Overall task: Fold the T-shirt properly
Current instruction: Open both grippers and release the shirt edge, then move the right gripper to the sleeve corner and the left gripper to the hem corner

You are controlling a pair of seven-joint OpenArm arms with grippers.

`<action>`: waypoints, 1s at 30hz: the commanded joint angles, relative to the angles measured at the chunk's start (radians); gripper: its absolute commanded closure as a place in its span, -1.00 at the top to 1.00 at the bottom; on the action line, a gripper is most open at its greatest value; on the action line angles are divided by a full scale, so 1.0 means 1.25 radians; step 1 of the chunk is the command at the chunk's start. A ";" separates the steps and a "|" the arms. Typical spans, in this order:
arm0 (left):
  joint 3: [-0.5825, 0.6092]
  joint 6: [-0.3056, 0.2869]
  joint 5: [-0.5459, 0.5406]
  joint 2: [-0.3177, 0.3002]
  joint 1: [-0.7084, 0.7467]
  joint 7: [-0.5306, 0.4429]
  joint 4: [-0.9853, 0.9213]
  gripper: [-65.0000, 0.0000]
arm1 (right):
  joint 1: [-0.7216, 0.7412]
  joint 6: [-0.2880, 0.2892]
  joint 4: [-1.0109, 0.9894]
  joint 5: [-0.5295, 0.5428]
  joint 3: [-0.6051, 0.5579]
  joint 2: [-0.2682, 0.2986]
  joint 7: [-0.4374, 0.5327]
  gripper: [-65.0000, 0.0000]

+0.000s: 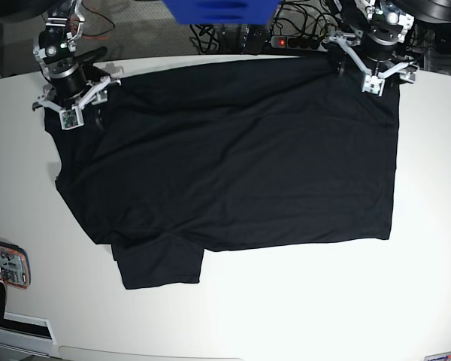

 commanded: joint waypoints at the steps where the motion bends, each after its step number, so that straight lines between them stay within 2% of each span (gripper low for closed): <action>1: -0.005 0.006 0.001 -0.002 0.008 -0.007 0.013 1.00 | -0.003 -0.002 0.020 0.021 0.005 0.007 0.006 0.08; 11: -0.006 0.006 0.000 -0.002 -0.019 -0.018 0.044 1.00 | -0.003 -0.002 0.052 0.031 0.003 0.008 -0.003 0.08; 15: -0.003 0.006 0.002 -0.003 -0.068 -0.090 0.044 1.00 | -0.003 -0.002 0.052 0.031 0.000 0.009 -0.003 0.08; 17: -0.001 0.002 0.002 -0.016 -0.072 -0.118 0.042 1.00 | 0.002 -0.002 0.051 0.031 -0.001 0.018 -0.003 0.07; 20: -0.001 0.003 0.000 -0.028 -0.076 -0.126 0.042 1.00 | 0.030 -0.002 0.053 0.031 -0.003 0.055 -0.002 0.07; 25: -0.002 0.003 -0.006 -0.025 -0.076 -0.126 0.042 1.00 | 0.102 -0.002 0.051 0.031 -0.010 0.062 -0.001 0.06; 27: 0.000 0.001 -0.008 -0.025 -0.076 -0.129 0.042 1.00 | 0.116 -0.001 0.052 0.031 -0.042 0.090 -0.001 0.07; 30: 0.032 0.000 -0.009 -0.025 -0.083 -0.132 0.043 1.00 | 0.117 0.004 0.051 0.033 -0.111 0.173 -0.003 0.07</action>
